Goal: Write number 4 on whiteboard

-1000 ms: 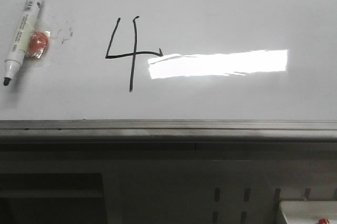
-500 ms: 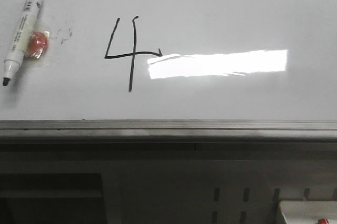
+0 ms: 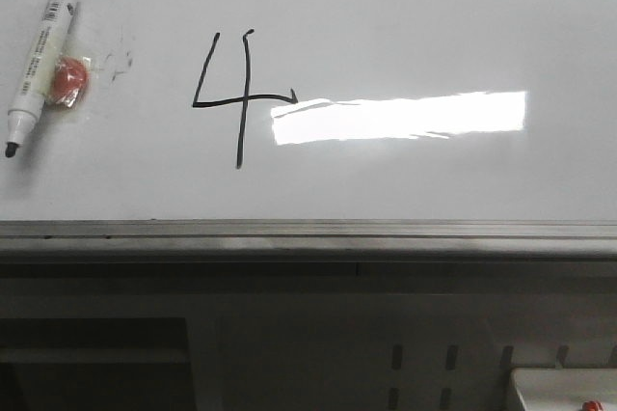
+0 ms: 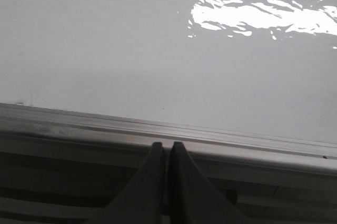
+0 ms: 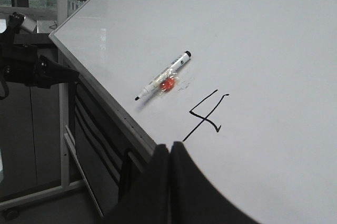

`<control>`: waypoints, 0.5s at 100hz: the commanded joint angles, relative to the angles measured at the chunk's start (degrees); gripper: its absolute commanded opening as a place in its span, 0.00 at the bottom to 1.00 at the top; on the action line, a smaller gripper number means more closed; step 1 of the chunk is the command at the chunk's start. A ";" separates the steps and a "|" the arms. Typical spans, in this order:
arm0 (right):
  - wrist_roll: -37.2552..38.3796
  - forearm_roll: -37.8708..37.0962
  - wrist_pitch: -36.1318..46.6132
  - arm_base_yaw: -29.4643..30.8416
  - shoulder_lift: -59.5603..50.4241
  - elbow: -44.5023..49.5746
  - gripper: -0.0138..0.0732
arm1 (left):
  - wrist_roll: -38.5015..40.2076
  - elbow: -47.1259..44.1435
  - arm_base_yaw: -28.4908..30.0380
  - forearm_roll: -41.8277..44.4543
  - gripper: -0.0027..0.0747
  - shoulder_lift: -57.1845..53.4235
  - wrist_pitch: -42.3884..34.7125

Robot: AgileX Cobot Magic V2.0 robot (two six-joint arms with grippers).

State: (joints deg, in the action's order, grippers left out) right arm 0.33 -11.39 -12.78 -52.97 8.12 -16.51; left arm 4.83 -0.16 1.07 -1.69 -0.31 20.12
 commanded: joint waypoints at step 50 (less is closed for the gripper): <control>-0.33 -0.21 4.45 1.59 0.51 -1.33 0.08 | -0.17 -2.04 0.22 -0.66 0.01 -1.43 -1.80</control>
State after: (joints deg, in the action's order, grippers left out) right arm 0.33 -11.39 -12.81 -52.74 8.03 -16.51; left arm 4.80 -0.16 1.07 -1.69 -0.31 20.12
